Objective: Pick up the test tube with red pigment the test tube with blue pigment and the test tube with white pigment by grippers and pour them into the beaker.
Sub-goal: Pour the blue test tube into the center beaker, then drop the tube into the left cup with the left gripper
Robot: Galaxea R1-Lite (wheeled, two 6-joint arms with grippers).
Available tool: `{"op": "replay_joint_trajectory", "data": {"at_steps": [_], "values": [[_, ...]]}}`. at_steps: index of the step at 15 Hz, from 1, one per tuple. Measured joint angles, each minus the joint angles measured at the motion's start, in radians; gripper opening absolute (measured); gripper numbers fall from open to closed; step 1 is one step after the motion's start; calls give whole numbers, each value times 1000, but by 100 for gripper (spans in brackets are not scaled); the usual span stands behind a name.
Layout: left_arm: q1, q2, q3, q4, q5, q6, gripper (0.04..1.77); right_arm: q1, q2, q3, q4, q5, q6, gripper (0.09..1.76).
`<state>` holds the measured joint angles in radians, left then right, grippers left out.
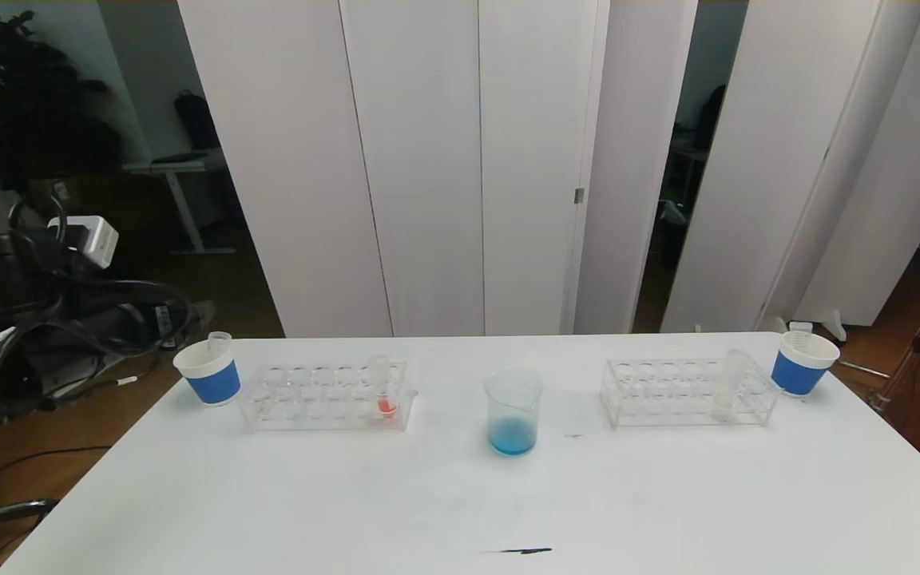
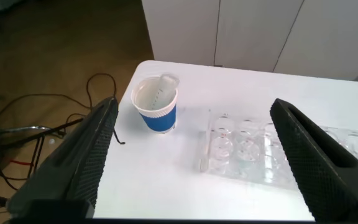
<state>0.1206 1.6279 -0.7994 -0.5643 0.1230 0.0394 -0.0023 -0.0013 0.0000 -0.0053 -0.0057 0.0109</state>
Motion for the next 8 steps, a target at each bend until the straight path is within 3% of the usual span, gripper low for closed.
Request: {"op": "replay_joint_trajectory", "data": {"at_steps": [8], "values": [[-131, -606, 270, 331, -83, -1, 175, 0, 0, 0, 0, 0, 0, 175]]}}
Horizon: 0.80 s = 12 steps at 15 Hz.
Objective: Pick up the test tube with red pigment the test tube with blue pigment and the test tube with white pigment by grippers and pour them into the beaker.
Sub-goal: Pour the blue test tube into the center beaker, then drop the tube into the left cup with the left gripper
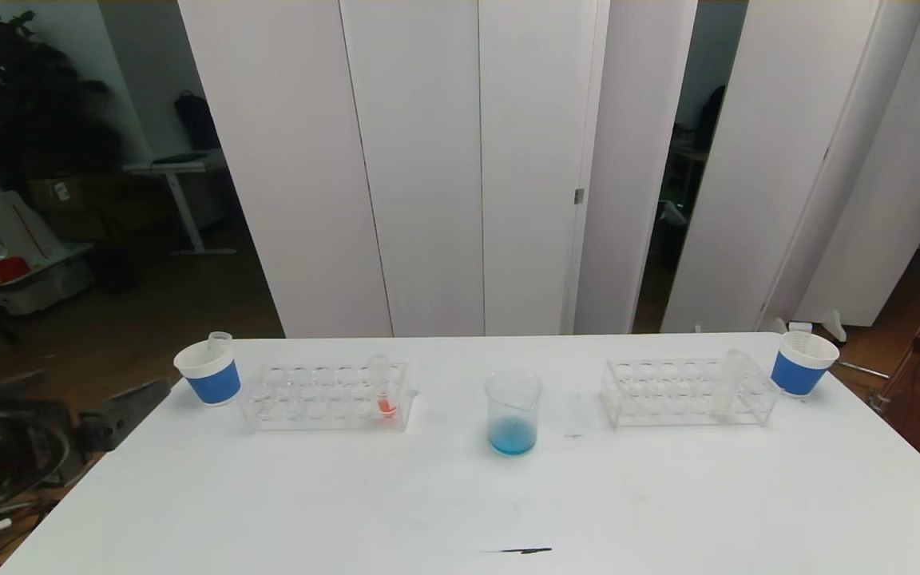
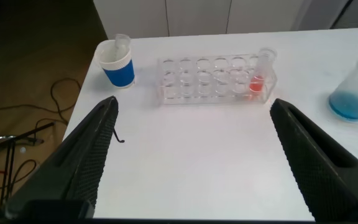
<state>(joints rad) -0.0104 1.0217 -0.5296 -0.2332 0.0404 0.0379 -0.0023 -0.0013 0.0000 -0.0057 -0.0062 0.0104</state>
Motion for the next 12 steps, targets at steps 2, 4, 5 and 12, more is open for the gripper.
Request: {"op": "replay_joint_trajectory", "data": {"at_steps": [2, 4, 5, 12], "values": [[-21, -155, 58, 90, -13, 0, 175, 0, 0, 0, 0, 0, 0, 175], [-39, -302, 127, 159, -21, 1, 175, -1, 0, 0, 0, 0, 0, 175], [-44, -367, 166, 177, -23, 1, 175, 0, 0, 0, 0, 0, 0, 175], [-27, -732, 419, 205, -48, 1, 175, 0, 0, 0, 0, 0, 0, 175]]}}
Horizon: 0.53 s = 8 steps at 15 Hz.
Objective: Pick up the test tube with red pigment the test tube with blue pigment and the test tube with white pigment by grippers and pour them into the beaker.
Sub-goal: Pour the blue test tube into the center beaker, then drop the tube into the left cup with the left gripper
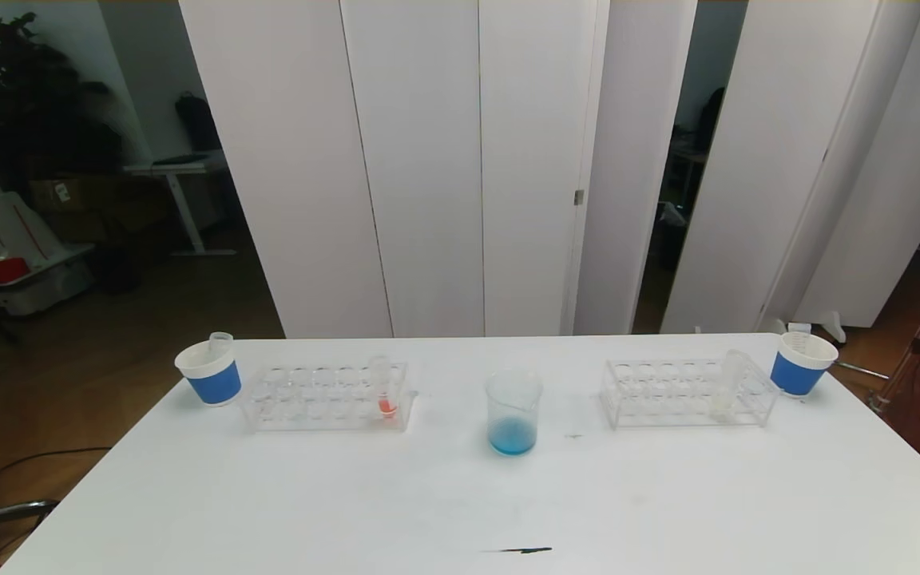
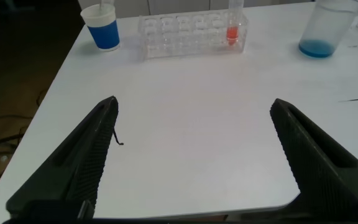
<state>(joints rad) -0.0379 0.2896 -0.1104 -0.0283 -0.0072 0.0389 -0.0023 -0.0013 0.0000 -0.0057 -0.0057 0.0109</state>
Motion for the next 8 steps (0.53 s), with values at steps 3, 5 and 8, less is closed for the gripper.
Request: {"op": "replay_joint_trajectory", "data": {"at_steps": [3, 5, 8], "values": [[15, -67, 57, 1, -14, 1, 175, 0, 0, 0, 0, 0, 0, 175], [25, -108, 83, 5, -21, 11, 175, 0, 0, 0, 0, 0, 0, 175], [31, -174, 101, 37, -22, 23, 175, 0, 0, 0, 0, 0, 0, 175]]}}
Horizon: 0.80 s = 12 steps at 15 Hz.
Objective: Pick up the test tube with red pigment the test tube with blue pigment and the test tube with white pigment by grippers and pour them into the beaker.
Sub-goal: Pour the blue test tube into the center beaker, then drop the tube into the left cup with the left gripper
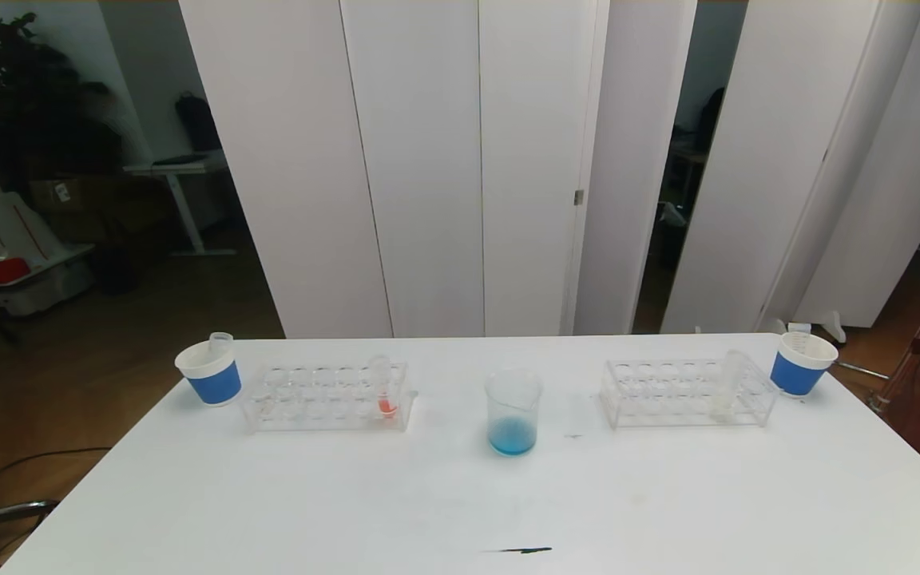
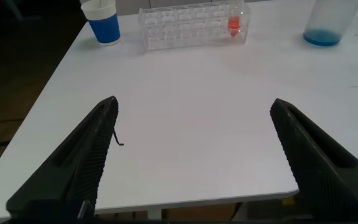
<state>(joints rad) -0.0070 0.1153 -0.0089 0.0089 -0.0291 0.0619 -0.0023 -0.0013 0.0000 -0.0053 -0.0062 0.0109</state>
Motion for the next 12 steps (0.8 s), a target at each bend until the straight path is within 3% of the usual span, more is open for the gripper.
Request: {"op": "replay_joint_trajectory", "data": {"at_steps": [12], "values": [[1, -117, 7, -5, 14, -17, 175, 0, 0, 0, 0, 0, 0, 175]]}}
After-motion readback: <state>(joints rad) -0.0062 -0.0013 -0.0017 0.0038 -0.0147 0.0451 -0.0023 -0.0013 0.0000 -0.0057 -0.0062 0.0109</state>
